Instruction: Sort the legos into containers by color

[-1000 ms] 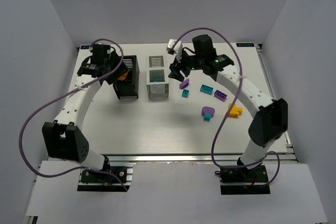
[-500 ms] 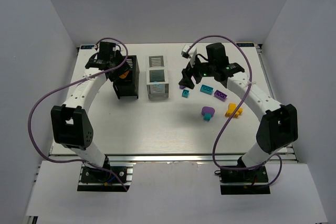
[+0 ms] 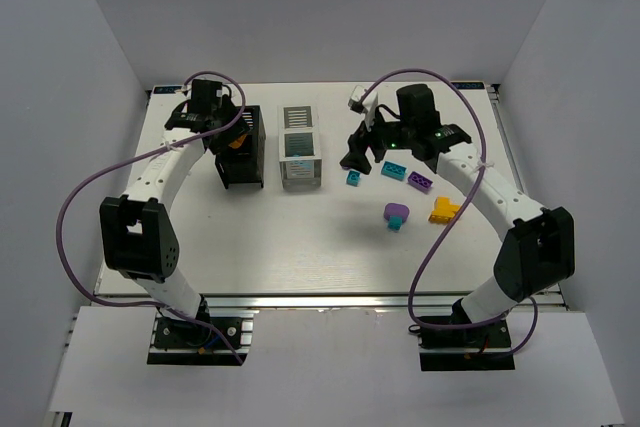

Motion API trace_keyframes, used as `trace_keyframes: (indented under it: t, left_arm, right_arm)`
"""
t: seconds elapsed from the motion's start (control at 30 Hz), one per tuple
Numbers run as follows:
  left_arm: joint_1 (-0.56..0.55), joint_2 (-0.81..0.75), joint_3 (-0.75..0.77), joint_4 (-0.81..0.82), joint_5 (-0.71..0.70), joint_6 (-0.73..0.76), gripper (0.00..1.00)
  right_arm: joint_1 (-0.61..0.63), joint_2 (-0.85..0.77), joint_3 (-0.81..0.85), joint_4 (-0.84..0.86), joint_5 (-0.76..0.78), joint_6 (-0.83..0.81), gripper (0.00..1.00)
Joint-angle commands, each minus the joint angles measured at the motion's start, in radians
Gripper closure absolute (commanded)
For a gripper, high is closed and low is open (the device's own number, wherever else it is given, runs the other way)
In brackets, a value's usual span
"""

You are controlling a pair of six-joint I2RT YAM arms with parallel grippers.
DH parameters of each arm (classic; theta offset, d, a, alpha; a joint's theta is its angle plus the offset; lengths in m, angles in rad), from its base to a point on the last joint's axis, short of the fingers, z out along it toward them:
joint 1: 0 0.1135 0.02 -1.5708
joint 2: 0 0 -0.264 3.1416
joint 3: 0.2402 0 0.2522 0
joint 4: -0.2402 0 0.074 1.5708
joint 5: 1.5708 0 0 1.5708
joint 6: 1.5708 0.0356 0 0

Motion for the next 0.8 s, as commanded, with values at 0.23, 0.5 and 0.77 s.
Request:
trace_keyframes:
  t: [0.23,0.5,0.77]
  left_arm:
    - [0.007,-0.056,0.008,0.021,-0.014,0.005,0.22]
    - [0.007,-0.076,0.016,0.022,-0.009,-0.004,0.16]
    - [0.006,-0.166,0.008,0.033,0.017,-0.007,0.32]
  right_arm:
    - [-0.014,-0.043,-0.006,0.002,-0.029,-0.015,0.11]
    - [-0.022,-0.053,-0.011,-0.010,-0.027,-0.020,0.10]
    - [-0.038,-0.070,-0.014,-0.029,-0.032,-0.029,0.12]
